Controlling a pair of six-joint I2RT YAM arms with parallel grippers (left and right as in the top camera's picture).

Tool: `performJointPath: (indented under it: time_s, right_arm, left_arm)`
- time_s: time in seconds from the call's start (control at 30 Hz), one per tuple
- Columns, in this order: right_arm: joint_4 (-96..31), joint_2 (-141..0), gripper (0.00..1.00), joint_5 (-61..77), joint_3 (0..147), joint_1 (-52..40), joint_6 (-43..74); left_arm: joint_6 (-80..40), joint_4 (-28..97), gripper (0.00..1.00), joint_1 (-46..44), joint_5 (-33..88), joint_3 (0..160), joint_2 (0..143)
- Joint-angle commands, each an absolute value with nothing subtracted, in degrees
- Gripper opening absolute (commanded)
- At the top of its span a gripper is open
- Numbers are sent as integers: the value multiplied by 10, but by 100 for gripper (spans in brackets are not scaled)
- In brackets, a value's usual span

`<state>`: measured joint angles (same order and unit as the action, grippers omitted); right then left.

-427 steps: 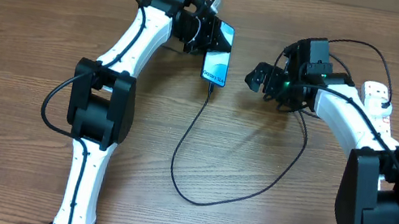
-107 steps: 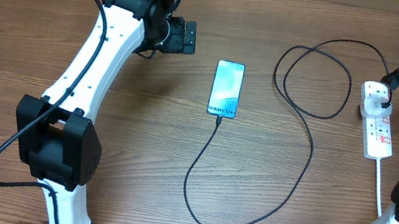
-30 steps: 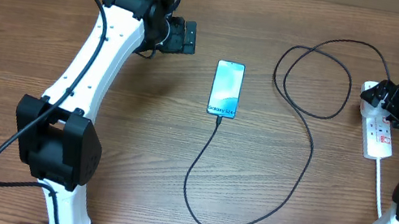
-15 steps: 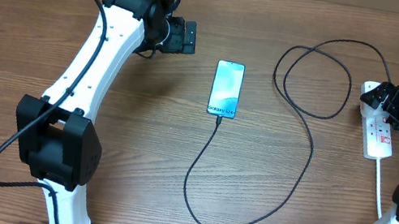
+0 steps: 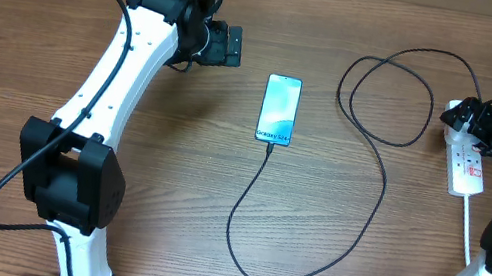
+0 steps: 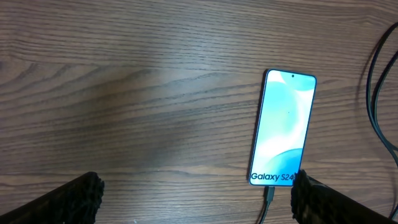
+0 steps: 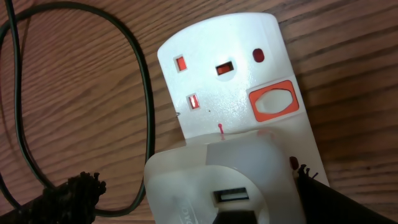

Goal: Plug charger to phone and switch on socket

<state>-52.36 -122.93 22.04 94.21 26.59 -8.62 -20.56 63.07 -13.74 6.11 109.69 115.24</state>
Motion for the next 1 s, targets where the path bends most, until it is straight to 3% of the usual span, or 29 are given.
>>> performJointPath:
  time_s: [0.0, 0.37, 0.97]
  right_arm:
    - [-545, -1236, 100, 266, 930, 241, -74]
    - [-529, -1236, 100, 190, 930, 241, -45]
    - [-530, -1236, 100, 191, 945, 241, -43]
  left_arm:
    - [-193, 632, 100, -135, 53, 1108, 1139]
    - [-193, 632, 100, -135, 54, 1108, 1139]
    - [-193, 632, 100, -135, 54, 1108, 1139]
